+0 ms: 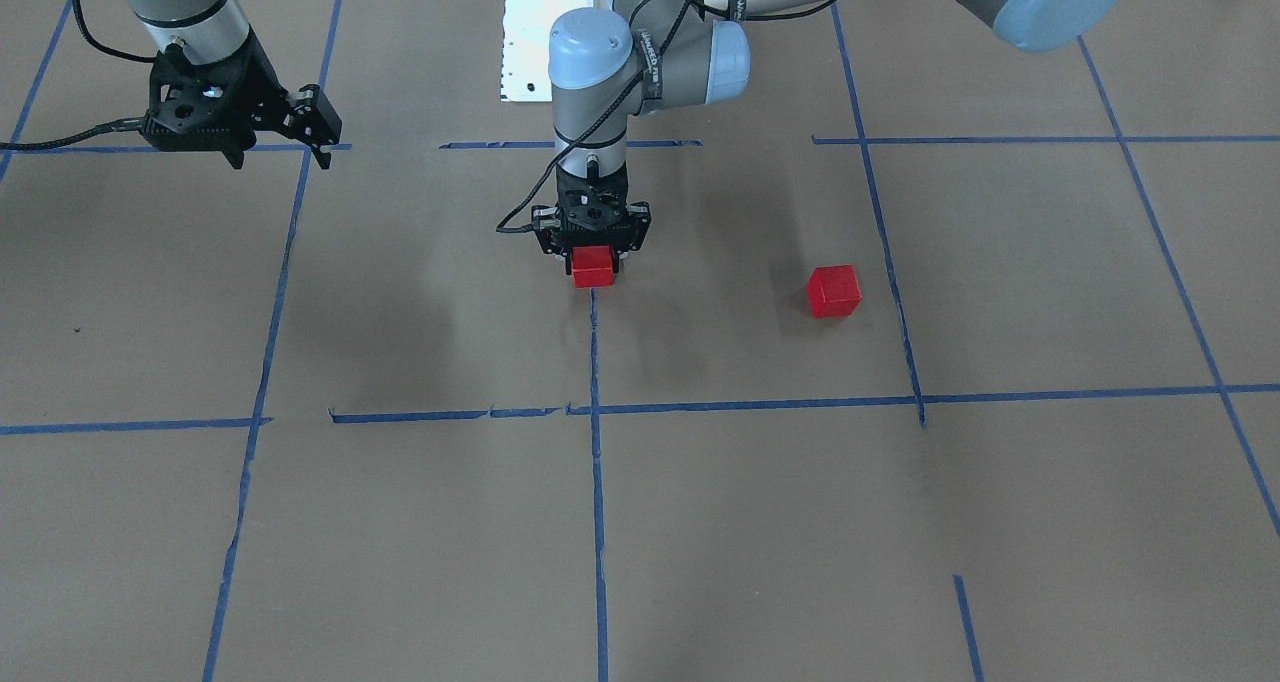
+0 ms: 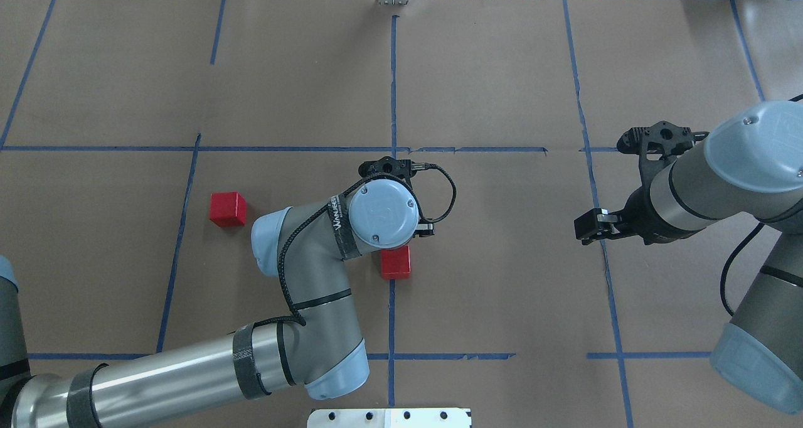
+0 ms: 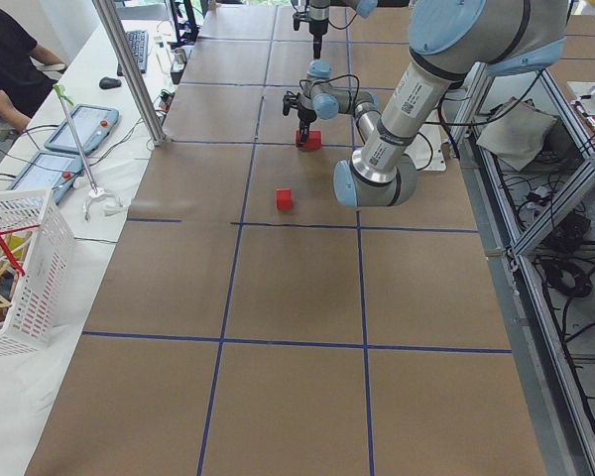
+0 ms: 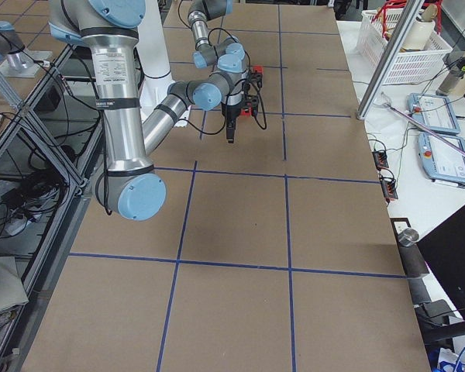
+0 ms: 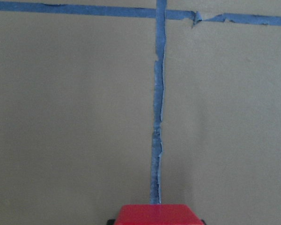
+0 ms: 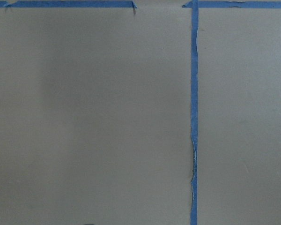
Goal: Form red blocks into L shape at center
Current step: 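Open the left gripper and move it toward the last red cube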
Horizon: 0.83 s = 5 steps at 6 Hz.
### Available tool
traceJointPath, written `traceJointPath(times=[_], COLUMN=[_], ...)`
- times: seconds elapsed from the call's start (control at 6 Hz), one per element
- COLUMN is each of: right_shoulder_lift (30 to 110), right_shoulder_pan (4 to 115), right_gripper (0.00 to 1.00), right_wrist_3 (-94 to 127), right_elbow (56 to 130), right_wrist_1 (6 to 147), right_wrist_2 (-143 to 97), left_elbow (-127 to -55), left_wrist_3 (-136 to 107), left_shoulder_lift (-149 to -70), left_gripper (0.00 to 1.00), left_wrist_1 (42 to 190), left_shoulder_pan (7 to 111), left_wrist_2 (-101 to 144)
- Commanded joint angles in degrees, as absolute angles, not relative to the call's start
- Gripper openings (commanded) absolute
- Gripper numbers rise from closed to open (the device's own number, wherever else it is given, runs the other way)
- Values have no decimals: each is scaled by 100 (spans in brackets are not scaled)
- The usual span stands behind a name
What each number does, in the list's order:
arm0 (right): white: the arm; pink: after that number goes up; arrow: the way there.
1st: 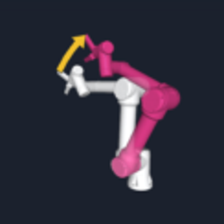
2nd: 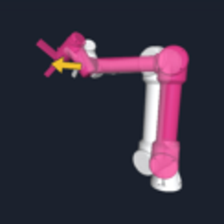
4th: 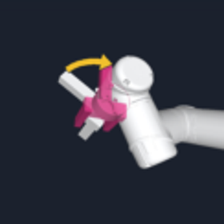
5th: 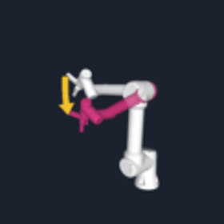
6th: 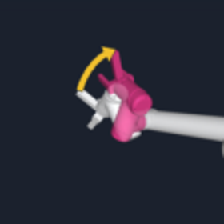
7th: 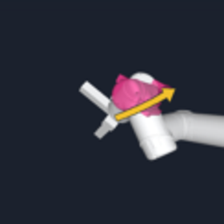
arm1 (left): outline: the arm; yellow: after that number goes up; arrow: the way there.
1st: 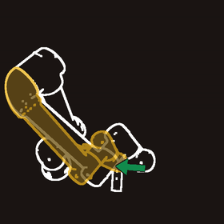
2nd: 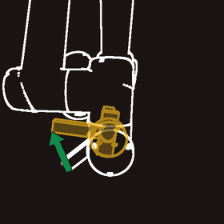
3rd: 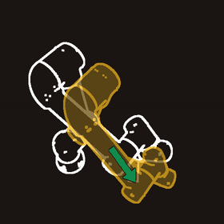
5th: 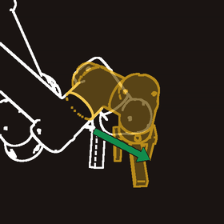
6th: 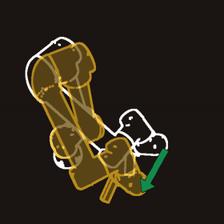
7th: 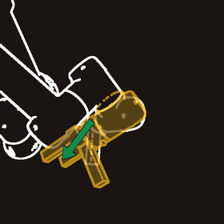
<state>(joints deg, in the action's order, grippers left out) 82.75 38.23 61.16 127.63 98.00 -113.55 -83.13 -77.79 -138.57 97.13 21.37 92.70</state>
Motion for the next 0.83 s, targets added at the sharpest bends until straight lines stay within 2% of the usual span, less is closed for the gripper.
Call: traceJointPath(times=[0.0, 0.17, 0.5, 0.67], right_shoulder_lift=[8271, 8271, 8279, 8288], right_shoulder_pan=[3823, 3823, 3832, 3841], right_gripper=[100, 100, 100, 100], right_wrist_3=[6108, 6108, 6117, 6117], right_elbow=[12762, 12762, 12771, 12788], right_wrist_1=[9800, 9800, 9800, 9800], right_wrist_2=[-11355, -11355, -11347, -11355], left_elbow=[-8332, -8619, -9583, -10172], left_wrist_3=[-7770, -7778, -7770, -7639], left_shoulder_lift=[-13860, -13852, -13547, -12830], left_gripper=[91, 100, 100, 100], left_wrist_1=[9729, 9721, 9677, 9703], left_shoulder_pan=[2127, 2136, 2380, 2652], left_wrist_2=[9272, 9272, 9272, 9325])
